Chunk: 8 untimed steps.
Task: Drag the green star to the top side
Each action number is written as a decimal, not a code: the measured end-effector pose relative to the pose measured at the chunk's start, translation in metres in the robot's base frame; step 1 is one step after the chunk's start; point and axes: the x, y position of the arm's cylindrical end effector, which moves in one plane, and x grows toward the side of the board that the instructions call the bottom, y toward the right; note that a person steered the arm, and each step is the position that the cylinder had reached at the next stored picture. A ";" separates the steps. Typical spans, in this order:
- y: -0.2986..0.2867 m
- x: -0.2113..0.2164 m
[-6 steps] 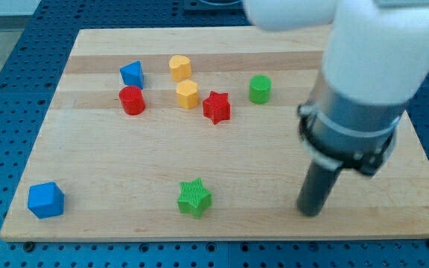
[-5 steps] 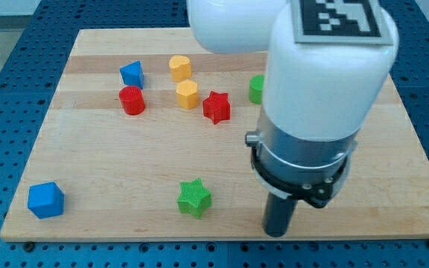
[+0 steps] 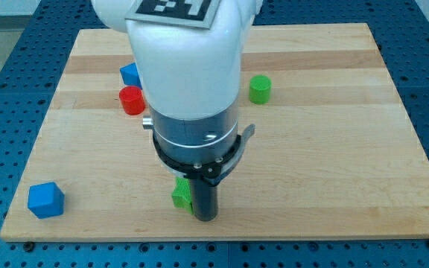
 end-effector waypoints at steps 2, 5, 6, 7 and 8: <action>-0.007 0.000; -0.049 -0.008; -0.049 -0.022; -0.049 -0.036; -0.049 -0.048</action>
